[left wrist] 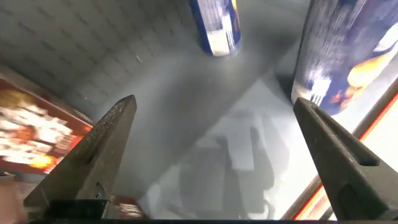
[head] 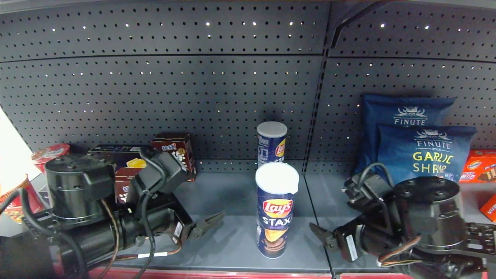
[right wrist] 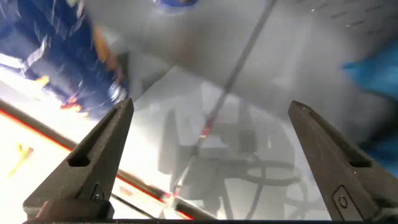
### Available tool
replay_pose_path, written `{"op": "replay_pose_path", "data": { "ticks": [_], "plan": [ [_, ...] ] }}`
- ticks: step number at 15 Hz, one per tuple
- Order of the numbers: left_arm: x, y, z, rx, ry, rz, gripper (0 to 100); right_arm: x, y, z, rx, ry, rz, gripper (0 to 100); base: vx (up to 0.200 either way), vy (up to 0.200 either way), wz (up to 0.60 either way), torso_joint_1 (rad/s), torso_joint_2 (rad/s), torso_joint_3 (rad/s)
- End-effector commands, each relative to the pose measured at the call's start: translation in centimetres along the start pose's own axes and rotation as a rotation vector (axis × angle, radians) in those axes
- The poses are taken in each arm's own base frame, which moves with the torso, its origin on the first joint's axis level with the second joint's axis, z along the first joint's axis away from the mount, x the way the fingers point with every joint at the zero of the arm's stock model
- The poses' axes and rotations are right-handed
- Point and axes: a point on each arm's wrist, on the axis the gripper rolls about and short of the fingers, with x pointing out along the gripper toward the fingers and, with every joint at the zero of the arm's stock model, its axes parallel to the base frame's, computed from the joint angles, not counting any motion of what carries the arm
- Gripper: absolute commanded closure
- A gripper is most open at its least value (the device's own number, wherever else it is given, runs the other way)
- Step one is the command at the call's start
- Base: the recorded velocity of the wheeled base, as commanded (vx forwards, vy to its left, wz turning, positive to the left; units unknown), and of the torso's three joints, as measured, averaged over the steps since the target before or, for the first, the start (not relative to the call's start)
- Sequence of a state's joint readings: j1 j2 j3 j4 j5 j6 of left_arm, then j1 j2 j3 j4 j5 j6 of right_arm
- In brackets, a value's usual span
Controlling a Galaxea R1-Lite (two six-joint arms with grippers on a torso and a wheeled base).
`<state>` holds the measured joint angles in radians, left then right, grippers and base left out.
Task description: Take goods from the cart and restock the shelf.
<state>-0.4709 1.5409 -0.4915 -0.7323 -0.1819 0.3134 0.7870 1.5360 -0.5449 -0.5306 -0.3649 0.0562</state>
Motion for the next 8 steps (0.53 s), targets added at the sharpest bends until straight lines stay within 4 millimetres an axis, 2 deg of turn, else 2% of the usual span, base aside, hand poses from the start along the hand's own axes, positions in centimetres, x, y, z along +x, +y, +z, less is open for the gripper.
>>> {"op": "replay_pose_path", "data": {
  "ticks": [1, 2, 3, 5, 8],
  "plan": [
    [-2.6, 0.3, 2.1, 0.019, -0.106, 0.049, 0, -3.5, -2.2, 0.7, 0.054, -0.098, -0.033, 0, 0.000, 0.000, 0.00, 0.000, 0.00, 0.000],
    [-4.1, 0.4, 2.6, 0.022, -0.143, 0.093, 0, -5.2, -3.3, 0.2, 0.074, -0.130, -0.057, 0, 0.000, 0.000, 0.00, 0.000, 0.00, 0.000],
    [-4.8, 0.3, 2.8, 0.022, -0.156, 0.107, 0, -6.0, -3.8, 0.0, 0.081, -0.144, -0.068, 0, 0.000, 0.000, 0.00, 0.000, 0.00, 0.000],
    [-8.5, 0.9, 3.0, 0.015, -0.194, 0.206, 0, -9.3, -6.0, -1.8, 0.121, -0.183, -0.144, 0, 0.000, 0.000, 0.00, 0.000, 0.00, 0.000],
    [-12.3, 1.1, 2.0, 0.001, -0.205, 0.349, 0, -11.9, -7.8, -3.5, 0.171, -0.211, -0.270, 0, 0.000, 0.000, 0.00, 0.000, 0.00, 0.000]
  ]
}}
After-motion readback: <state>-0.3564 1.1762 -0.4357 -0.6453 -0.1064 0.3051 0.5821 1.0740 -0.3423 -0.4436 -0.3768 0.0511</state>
